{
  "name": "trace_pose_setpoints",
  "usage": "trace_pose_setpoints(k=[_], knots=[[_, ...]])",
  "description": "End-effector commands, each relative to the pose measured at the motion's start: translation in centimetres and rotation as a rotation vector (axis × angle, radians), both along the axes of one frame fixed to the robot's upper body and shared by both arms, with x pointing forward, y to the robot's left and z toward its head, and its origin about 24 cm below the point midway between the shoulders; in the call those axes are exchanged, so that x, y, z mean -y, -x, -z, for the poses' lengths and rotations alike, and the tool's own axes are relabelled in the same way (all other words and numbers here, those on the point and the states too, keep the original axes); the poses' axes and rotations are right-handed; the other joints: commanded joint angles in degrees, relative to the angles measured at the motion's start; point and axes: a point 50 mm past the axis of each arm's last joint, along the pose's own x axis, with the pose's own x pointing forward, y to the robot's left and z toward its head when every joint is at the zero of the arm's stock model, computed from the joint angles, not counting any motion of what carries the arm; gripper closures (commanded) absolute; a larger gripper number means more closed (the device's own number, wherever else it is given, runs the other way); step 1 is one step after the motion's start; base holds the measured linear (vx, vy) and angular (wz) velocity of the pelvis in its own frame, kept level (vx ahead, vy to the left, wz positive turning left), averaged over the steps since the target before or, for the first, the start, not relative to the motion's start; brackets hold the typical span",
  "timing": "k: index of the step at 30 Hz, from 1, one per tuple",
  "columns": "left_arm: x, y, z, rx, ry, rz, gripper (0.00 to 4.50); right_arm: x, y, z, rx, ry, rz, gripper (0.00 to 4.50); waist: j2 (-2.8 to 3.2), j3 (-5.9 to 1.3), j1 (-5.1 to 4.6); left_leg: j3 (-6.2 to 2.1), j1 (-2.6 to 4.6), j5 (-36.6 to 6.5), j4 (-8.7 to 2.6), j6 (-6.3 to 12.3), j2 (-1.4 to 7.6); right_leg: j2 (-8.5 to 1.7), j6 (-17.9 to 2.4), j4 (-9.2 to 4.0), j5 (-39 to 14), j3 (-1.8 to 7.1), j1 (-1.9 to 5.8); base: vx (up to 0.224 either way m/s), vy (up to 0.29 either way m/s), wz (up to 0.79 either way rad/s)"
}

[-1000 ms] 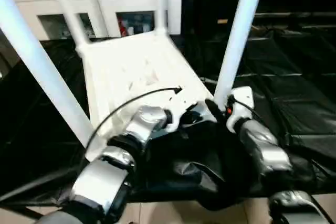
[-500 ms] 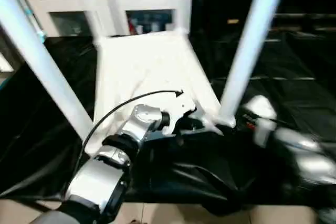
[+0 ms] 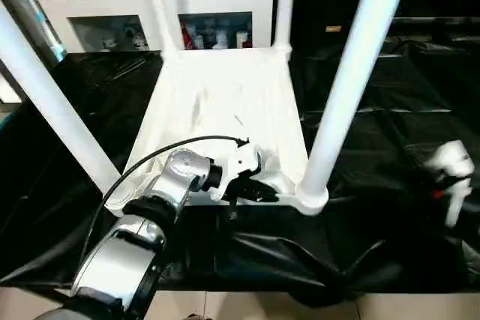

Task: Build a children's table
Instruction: Rotate leg to tighten

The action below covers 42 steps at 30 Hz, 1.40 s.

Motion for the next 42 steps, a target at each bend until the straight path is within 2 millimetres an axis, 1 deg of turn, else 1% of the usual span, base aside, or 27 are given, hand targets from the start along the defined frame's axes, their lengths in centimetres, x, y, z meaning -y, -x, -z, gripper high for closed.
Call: trace_pose_setpoints(k=[1,2,3,4,7,9,10,11,12,16,17,18,20,21,22,23,25,26,28,29,30,34,36,37,38,39,42], knots=[[0.4,0.1,-1.0,-0.006,0.13,0.01,4.22,-0.5,-0.4,0.0,0.026,0.008,0.064,0.81,-1.89,-3.26,0.13,-0.9,0.76,-11.9,-3.44,8.1,2.9,-1.86,-13.0,-3.56,-15.6,0.88,2.48,0.0,0.0,0.0],[0.3,0.0,-1.4,0.005,0.16,-0.006,4.02,-0.8,-0.7,0.3,0.032,0.003,0.105,0.8,-2.13,-3.34,0.12,-0.8,0.77,-11.7,-3.35,7.86,2.78,-1.97,-13.2,-3.53,-15.7,0.81,2.53,0.0,0.0,0.0],[0.2,-0.1,-1.9,0.017,0.188,-0.023,3.87,-1.1,-1.0,0.5,0.041,-0.001,0.145,0.8,-1.78,-3.43,0.29,-0.81,0.84,-11.1,-3.4,7.4,2.94,-1.98,-13.9,-3.26,-14.8,0.85,2.33,0.0,0.0,0.0],[0.0,-0.2,-2.4,0.038,0.223,-0.044,3.85,-1.3,-1.3,0.9,0.044,-0.002,0.206,0.8,-1.97,-3.4,0.19,-0.84,0.92,-11.3,-3.48,7.03,3.08,-1.89,-14.2,-3.18,-14.4,0.82,2.24,0.0,0.0,0.0],[-0.5,-0.6,-3.8,0.137,0.318,-0.14,3.74,-2.0,-1.5,1.6,0.073,-0.007,0.311,0.8,-2.21,-3.25,-0.09,-0.84,0.79,-12.1,-3.58,6.65,3.0,-1.83,-13.6,-3.14,-14.8,0.78,2.24,0.0,0.0,0.0],[-1.7,-1.3,-5.2,0.266,0.396,-0.349,3.5,-3.1,-1.1,2.2,0.092,-0.042,0.429,0.8,-2.75,-3.17,-0.35,-0.86,0.77,-12.4,-3.53,6.74,2.96,-1.91,-12.2,-3.19,-15.6,0.96,2.21,0.0,0.0,0.0],[-1.9,-1.4,-5.3,0.284,0.406,-0.384,3.43,-3.2,-1.0,2.2,0.096,-0.046,0.448,0.8,-2.49,-3.14,-0.47,-0.92,0.82,-12.5,-3.61,6.68,2.81,-1.84,-11.1,-3.44,-17.3,0.91,2.14,0.0,0.0,0.0],[-2.5,-1.5,-5.6,0.326,0.432,-0.463,3.43,-3.6,-0.7,2.3,0.106,-0.053,0.486,0.8,-2.61,-3.14,-0.57,-0.92,0.87,-12.6,-3.64,6.47,2.84,-1.79,-10.7,-3.56,-17.8,0.95,2.12,0.0,0.0,0.0],[-3.2,-1.8,-5.6,0.359,0.431,-0.574,3.38,-4.0,-0.5,2.4,0.113,-0.065,0.53,0.8,-2.16,-3.02,-0.67,-1.03,0.87,-12.9,-3.77,5.99,2.85,-1.64,-10.0,-3.62,-18.1,0.97,2.0,0.0,0.0,0.0],[-6.3,-2.5,-4.7,0.37,0.45,-1.067,3.05,-5.8,0.6,2.5,0.15,-0.088,0.598,0.44,-2.76,-3.12,-1.4,-1.08,0.66,-13.2,-3.78,5.14,2.66,-1.32,-8.7,-3.43,-16.4,0.89,2.19,0.0,0.0,0.0],[-6.8,-2.1,-4.2,0.349,0.435,-1.137,2.99,-6.3,0.8,2.5,0.159,-0.093,0.608,0.34,-2.93,-3.15,-1.5,-1.15,0.66,-12.8,-3.9,4.92,3.02,-1.42,-8.8,-3.23,-15.6,1.01,2.32,0.0,0.0,0.0],[-7.1,-1.6,-3.7,0.311,0.444,-1.17,2.76,-6.8,0.9,2.5,0.165,-0.111,0.625,0.1,-2.85,-2.89,-1.54,-1.07,0.54,-12.8,-3.93,5.14,2.79,-1.42,-8.6,-3.5,-17.1,0.97,2.09,0.0,0.0,0.0],[-8.1,0.3,-2.9,0.32,0.454,-1.246,2.68,-7.9,0.9,2.6,0.174,-0.174,0.653,0.05,-2.79,-2.81,-1.76,-1.15,0.43,-13.7,-4.1,4.77,2.69,-1.45,-7.9,-3.89,-19.9,1.0,1.95,0.0,0.0,0.0],[-8.6,1.3,-2.7,0.353,0.459,-1.284,2.56,-8.3,1.3,3.0,0.167,-0.162,0.638,0.01,-2.77,-2.76,-1.87,-1.4,0.35,-14.0,-4.3,4.53,3.15,-1.51,-8.1,-3.91,-18.7,1.08,1.97,0.0,0.0,0.0],[-9.0,1.9,-2.6,0.372,0.463,-1.305,2.56,-8.5,1.6,3.3,0.162,-0.149,0.625,0.01,-2.8,-2.61,-1.96,-1.27,0.18,-14.2,-4.33,4.47,3.06,-1.34,-7.9,-4.01,-18.7,1.09,1.98,0.0,0.0,0.0],[-9.4,2.6,-2.5,0.386,0.468,-1.325,2.44,-8.7,1.9,3.5,0.157,-0.142,0.613,0.0,-2.56,-2.67,-1.76,-1.22,0.69,-15.5,-4.3,3.81,3.11,-1.11,-7.6,-4.04,-18.4,1.21,1.67,0.0,0.0,0.0],[-9.9,4.1,-2.2,0.429,0.43,-1.326,2.25,-8.9,2.9,3.6,0.147,-0.159,0.608,0.0,-2.58,-2.56,-1.64,-1.23,0.68,-16.6,-4.44,3.18,3.17,-1.0,-7.1,-4.1,-17.3,1.31,1.65,0.0,0.0,0.0],[-10.0,4.9,-1.8,0.443,0.39,-1.307,2.21,-9.0,3.5,3.7,0.137,-0.175,0.596,0.0,-2.11,-2.47,-1.33,-1.34,0.89,-18.1,-4.6,2.67,3.21,-0.97,-6.9,-4.13,-17.3,1.36,1.57,0.0,0.0,0.0],[-10.3,6.2,-1.2,0.41,0.363,-1.324,2.12,-9.0,4.4,3.8,0.126,-0.17,0.567,0.0,-2.68,-2.33,-1.07,-1.52,0.74,-19.2,-4.87,2.04,3.41,-1.12,-6.1,-3.87,-17.1,1.46,1.89,0.0,0.0,0.0],[-10.4,6.7,-1.1,0.398,0.356,-1.336,2.12,-9.0,4.7,3.8,0.124,-0.165,0.558,0.0,-2.6,-2.12,-1.1,-1.47,0.64,-19.6,-4.99,1.91,3.39,-1.09,-5.9,-3.98,-17.6,1.52,1.79,0.0,0.0,0.0],[-10.8,7.4,-1.2,0.441,0.321,-1.358,2.12,-8.8,5.3,3.8,0.114,-0.179,0.55,0.0,-2.98,-2.01,-0.96,-1.52,0.67,-20.4,-5.02,1.83,3.31,-1.18,-5.4,-4.06,-19.4,1.53,1.74,0.0,0.0,0.0],[-12.1,8.1,-1.8,0.541,0.258,-1.448,2.12,-8.9,6.0,3.7,0.08,-0.215,0.478,0.0,-3.12,-1.68,-1.14,-1.85,0.92,-24.0,-5.19,0.37,3.08,-1.2,-2.5,-4.9,-25.6,1.6,1.37,0.0,0.0,0.0],[-14.4,8.6,-3.1,0.688,0.224,-1.506,2.12,-9.2,6.5,3.8,0.051,-0.213,0.371,0.0,-2.91,-1.72,-1.26,-2.08,0.94,-24.9,-5.18,-0.04,3.06,-1.04,-1.4,-5.05,-25.5,1.55,1.53,0.0,0.0,0.0],[-14.4,8.6,-3.1,0.693,0.223,-1.508,2.12,-9.2,6.6,3.8,0.05,-0.213,0.368,0.0,-2.74,-1.74,-1.29,-2.15,0.87,-24.9,-5.16,-0.02,2.94,-0.99,-1.3,-4.95,-24.9,1.52,1.57,0.0,0.0,0.0],[-15.6,8.8,-3.8,0.762,0.174,-1.52,2.12,-9.1,6.8,3.8,0.037,-0.195,0.331,0.0,-1.95,-1.85,-1.33,-2.28,0.81,-24.8,-5.23,-0.22,2.83,-1.03,-1.5,-4.7,-23.8,1.52,1.64,0.0,0.0,0.0],[-16.6,8.8,-4.3,0.81,0.11,-1.517,2.12,-9.2,7.0,3.7,0.023,-0.19,0.306,0.0,-2.58,-2.03,-1.57,-2.3,0.7,-24.5,-5.09,-0.07,2.82,-0.82,-1.7,-4.62,-22.1,1.45,1.71,0.0,0.0,0.0],[-16.9,8.9,-4.8,0.812,0.106,-1.507,2.12,-9.1,7.4,3.6,0.013,-0.182,0.27,0.0,-2.45,-2.23,-1.29,-2.19,0.93,-22.9,-4.91,0.59,2.94,-0.86,-3.6,-4.14,-18.2,1.58,1.73,0.0,0.0,0.0]])
